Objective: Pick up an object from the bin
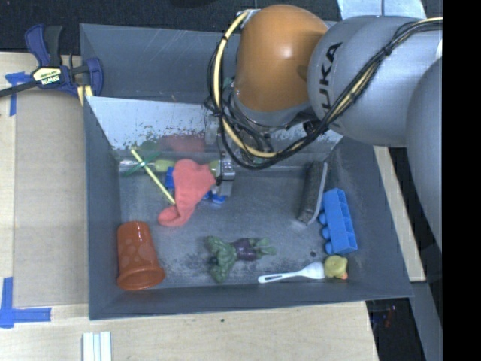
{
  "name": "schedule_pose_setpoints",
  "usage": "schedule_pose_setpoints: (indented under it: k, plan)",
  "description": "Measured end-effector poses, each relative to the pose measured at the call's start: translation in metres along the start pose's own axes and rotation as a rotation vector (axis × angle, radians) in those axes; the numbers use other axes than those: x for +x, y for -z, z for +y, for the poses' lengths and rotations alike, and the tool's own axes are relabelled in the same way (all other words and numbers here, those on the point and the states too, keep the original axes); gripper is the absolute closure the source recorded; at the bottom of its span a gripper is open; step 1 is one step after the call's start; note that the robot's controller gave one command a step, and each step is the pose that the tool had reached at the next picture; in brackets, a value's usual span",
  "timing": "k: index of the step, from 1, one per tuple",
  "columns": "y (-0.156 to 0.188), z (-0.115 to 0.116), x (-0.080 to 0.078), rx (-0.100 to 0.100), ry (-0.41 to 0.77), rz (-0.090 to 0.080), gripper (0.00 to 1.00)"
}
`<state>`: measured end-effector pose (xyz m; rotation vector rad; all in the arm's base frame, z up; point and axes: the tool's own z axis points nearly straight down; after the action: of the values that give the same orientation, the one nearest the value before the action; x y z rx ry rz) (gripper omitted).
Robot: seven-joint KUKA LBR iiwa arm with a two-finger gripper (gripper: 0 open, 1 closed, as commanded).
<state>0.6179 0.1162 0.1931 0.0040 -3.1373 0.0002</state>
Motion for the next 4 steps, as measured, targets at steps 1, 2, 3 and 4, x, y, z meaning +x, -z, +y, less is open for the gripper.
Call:
schedule_pose_setpoints:
  k: [1,2,3,4]
  plan:
    - [0.005,-0.001,-0.001,-0.001,-0.003,-0.008,0.00]
    - [-0.105,-0.005,-0.011,-0.001,0.084,-0.012,0.00]
    - [-0.142,0.000,-0.006,-0.003,0.025,0.006,0.00]
    - [-0.132,-0.005,-0.010,-0.002,0.090,-0.007,0.00]
